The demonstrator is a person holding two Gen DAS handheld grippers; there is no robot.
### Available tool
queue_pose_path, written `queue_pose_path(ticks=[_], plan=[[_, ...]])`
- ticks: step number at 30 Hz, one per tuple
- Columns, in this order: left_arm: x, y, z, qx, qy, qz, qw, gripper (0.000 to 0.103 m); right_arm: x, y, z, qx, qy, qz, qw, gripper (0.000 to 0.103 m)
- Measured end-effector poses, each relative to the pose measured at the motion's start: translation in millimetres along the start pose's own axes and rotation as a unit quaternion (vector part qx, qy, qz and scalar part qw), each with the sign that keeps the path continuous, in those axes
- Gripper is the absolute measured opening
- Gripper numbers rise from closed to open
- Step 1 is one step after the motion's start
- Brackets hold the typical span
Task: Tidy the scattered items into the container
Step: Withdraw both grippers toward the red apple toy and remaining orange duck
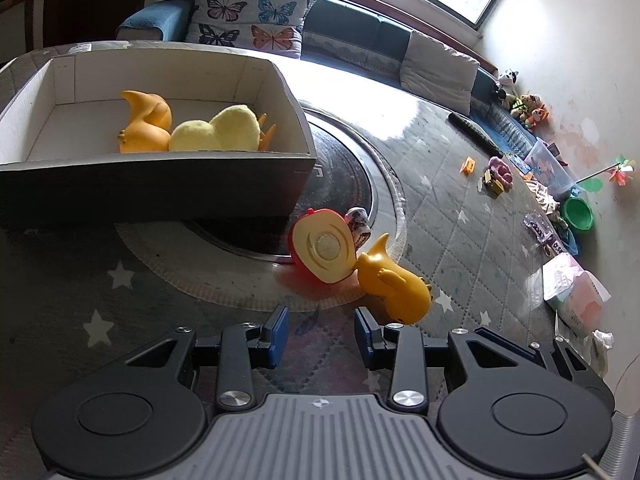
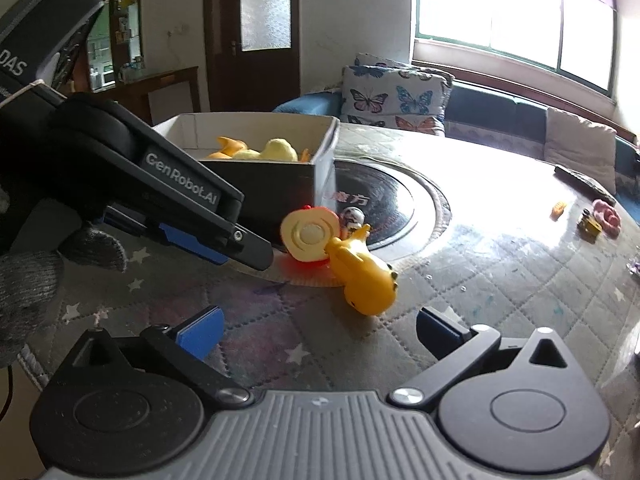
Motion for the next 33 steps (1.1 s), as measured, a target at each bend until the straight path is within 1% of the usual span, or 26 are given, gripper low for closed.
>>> queue_pose_path(ticks=[5, 10, 16, 33], plan=[[3, 0, 1, -0.001, -0.004, -0.001, 1.0000, 0.038, 1, 5, 2, 0.012, -0.003, 0.004, 1.000, 0.103], [6, -1, 2, -0.003, -0.007, -0.002, 1.0000, 0.039, 3, 7, 4, 0.012, -0.006, 0.010, 1.000, 0.103], [9, -1, 2, -0.004, -0.011, -0.001, 0.9999, 0.039, 7, 6, 7, 0.011, -0.016, 0.010, 1.000, 0.103], [22, 4, 4, -0.002, -0.025, 0.004, 0.9997, 0.039, 11, 12, 8, 0.022, -0.016, 0.009, 1.000, 0.103]])
Point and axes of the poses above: each gripper's, at about its wrist camera, not at the fingertips, and x roughly the way its jaws point, y to its right, z to its underside, the point moved 9 cm from there along x, roughly the way its jaws point, and after that the axes turned 3 degrees about -y, right-handed, at the moved point
